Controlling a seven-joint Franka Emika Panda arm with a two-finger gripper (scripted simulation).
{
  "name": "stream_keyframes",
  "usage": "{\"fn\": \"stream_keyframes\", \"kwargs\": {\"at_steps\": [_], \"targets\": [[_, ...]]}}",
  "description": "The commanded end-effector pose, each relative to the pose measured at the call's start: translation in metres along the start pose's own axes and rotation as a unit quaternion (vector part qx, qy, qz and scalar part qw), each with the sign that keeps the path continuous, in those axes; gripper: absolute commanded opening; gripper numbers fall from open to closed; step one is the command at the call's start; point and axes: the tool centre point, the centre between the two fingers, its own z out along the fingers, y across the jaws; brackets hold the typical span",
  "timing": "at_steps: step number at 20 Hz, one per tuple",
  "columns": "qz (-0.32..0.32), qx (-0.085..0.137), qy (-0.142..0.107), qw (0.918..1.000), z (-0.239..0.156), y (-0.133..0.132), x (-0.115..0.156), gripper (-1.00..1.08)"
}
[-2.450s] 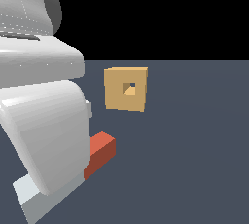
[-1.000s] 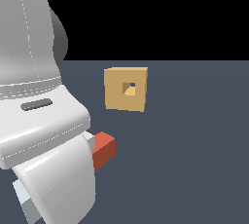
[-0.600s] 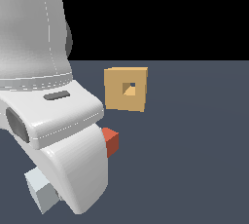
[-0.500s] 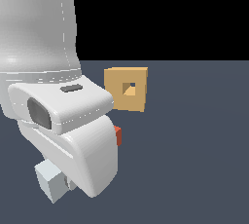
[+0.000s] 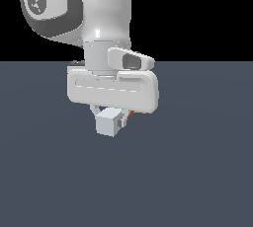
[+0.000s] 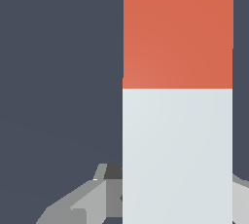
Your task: Insert the peg into the horizontal hole in a box.
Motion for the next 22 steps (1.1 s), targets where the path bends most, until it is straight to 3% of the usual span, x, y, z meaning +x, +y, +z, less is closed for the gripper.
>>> {"fn": "stream_keyframes", "kwargs": {"at_steps": [1,7,22], "targets": [[-0.031,-0.001,0.000,0.9995,-0.010,0.002,0.029,-1.00],[-0.069,-0.001,0.001,0.9976,-0.021,0.000,0.066,-1.00],[-0.074,0.001,0.002,0.9973,-0.021,-0.001,0.069,-1.00]]}}
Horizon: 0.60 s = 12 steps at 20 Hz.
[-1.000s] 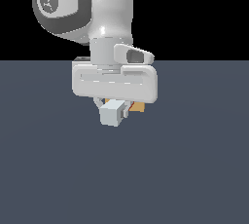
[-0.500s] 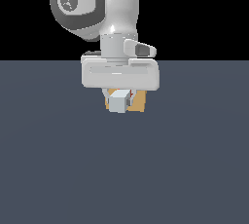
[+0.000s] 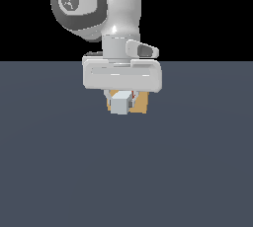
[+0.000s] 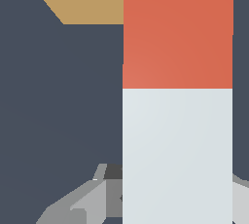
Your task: Insert the peg into the horizontal hole in a box.
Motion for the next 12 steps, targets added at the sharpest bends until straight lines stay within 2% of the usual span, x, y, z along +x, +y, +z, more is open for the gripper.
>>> {"fn": "stream_keyframes", "kwargs": {"at_steps": [1,5,12], "targets": [[0.000,-0.001,0.000,1.0000,-0.001,0.000,0.003,-1.00],[0.000,-0.001,0.001,1.0000,-0.001,0.000,0.019,-1.00],[0.000,-0.002,0.001,1.0000,-0.002,0.000,0.069,-1.00]]}}
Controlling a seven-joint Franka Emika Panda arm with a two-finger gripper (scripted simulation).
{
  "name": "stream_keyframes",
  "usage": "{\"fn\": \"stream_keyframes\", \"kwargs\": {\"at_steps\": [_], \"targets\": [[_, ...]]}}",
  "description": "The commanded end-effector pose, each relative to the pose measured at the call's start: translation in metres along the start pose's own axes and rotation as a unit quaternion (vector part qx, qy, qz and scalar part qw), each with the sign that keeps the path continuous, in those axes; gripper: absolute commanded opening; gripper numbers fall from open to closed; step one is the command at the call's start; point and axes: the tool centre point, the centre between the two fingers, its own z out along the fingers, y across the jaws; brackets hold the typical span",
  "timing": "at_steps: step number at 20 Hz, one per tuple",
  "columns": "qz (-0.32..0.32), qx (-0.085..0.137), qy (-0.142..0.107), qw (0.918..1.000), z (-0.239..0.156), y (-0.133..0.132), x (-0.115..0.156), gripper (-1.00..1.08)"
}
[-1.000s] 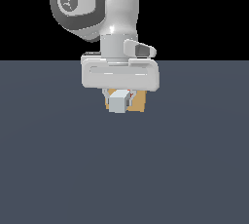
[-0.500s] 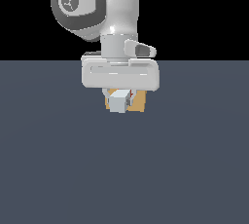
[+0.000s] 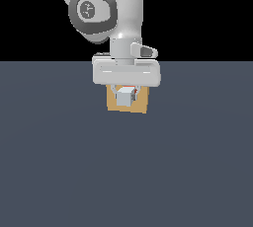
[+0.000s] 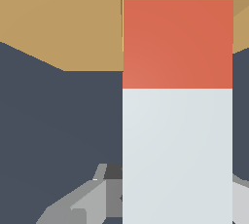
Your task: Insert the peg into the horizontal hole in a box.
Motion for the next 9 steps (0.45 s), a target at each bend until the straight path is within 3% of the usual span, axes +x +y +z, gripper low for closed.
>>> {"fn": "stream_keyframes", "kwargs": {"at_steps": [1,9], "targets": [[0.000,-0.002,0.001,1.0000,-0.002,0.001,0.016,-1.00],[0.000,-0.002,0.001,1.0000,-0.002,0.003,0.031,-1.00]]}}
